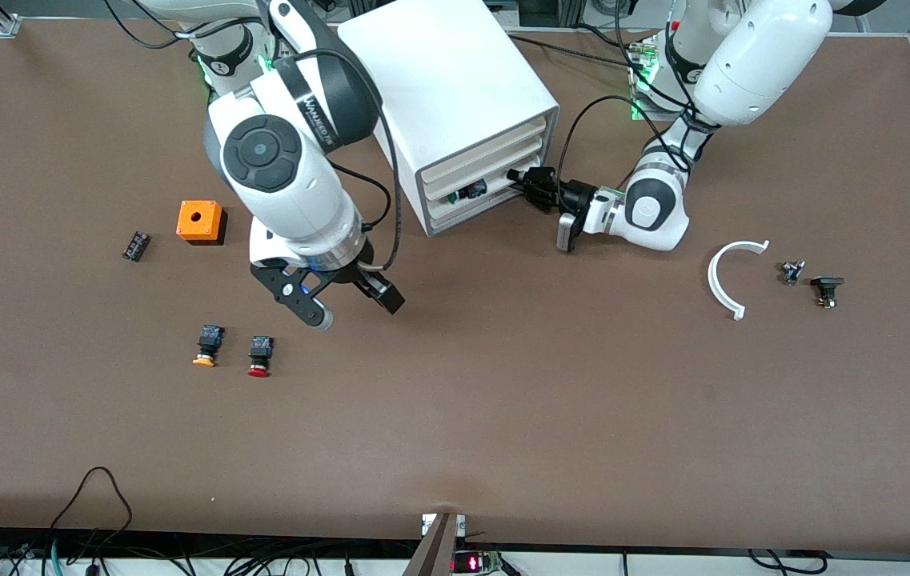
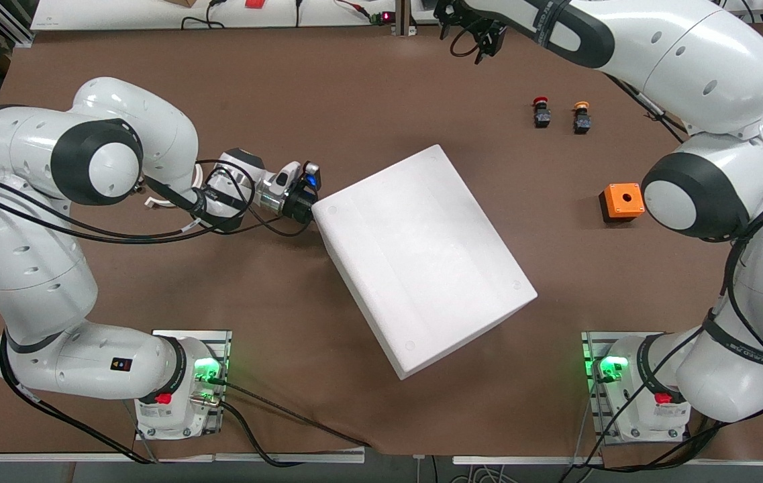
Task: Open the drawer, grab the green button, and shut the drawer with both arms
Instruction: 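Pull the drawer open with the left gripper while the right gripper reaches in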
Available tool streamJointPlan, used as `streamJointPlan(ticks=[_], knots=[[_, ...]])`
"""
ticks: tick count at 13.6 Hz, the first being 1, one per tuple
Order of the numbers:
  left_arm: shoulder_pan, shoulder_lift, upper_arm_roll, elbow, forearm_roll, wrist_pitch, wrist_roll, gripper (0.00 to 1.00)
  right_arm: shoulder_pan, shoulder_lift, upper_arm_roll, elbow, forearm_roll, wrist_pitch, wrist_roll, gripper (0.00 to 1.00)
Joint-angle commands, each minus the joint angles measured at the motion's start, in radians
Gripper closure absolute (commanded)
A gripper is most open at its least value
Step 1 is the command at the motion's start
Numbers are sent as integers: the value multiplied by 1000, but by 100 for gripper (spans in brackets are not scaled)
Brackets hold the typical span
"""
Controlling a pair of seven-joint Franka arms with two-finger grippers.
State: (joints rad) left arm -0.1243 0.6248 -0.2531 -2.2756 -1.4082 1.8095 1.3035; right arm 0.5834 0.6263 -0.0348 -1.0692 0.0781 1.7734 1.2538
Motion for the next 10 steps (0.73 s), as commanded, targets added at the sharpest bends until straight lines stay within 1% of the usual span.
streamJointPlan(ticks=[1,5,6,7,10], knots=[[-20,1,-5,-2,-31,10,37,100,18,23,-5,51,2,-32,50,0],[6,-5,3,13,-18,4,16,100,39,38,-4,54,2,-5,134,0],[18,-4,11,40,-12,4,-1,100,49,43,-4,54,2,1,154,0],[35,-2,14,65,18,4,-27,100,56,47,-4,54,2,14,161,0],[104,1,12,187,179,4,-209,100,72,59,-2,55,2,44,223,0]])
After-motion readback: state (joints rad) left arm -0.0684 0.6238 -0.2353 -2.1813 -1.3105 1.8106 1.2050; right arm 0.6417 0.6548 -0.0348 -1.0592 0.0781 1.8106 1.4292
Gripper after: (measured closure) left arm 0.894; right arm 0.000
